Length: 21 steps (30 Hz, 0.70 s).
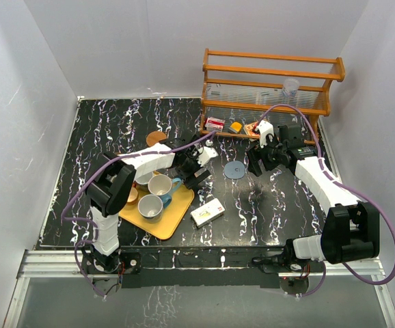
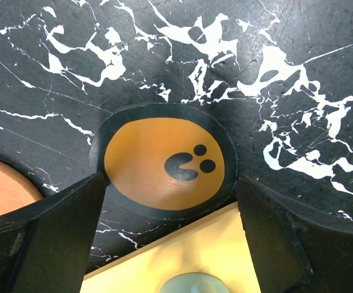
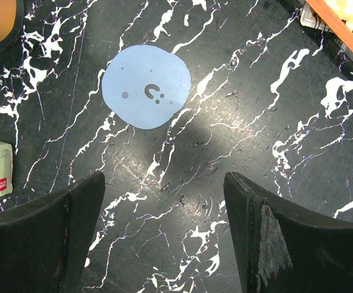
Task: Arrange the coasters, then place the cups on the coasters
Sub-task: Move the coaster to the center of the board.
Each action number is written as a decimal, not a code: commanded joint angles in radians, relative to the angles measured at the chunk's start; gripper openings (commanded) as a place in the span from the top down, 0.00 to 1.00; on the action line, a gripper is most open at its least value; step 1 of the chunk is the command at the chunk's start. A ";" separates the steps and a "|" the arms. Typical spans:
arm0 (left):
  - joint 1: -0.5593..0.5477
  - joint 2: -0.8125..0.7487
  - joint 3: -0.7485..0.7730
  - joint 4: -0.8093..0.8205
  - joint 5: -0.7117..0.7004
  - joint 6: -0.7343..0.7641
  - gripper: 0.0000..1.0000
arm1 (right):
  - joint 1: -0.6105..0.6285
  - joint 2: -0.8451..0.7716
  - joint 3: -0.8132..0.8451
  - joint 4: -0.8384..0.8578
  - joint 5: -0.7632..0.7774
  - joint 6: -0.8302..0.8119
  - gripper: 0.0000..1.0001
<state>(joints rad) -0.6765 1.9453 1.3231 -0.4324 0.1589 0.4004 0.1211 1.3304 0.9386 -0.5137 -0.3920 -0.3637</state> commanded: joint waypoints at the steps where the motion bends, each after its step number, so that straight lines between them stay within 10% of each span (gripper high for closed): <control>1: -0.022 0.013 -0.046 -0.004 -0.020 -0.008 0.13 | -0.008 -0.014 0.002 0.032 -0.016 0.003 0.23; 21: -0.080 0.183 0.106 0.021 0.048 0.030 0.25 | -0.108 -0.025 0.015 0.038 -0.032 0.045 0.23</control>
<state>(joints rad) -0.7341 2.0178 1.4040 -0.3817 0.1711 0.4118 0.0452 1.3300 0.9386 -0.5137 -0.4152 -0.3439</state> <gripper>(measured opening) 0.758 0.774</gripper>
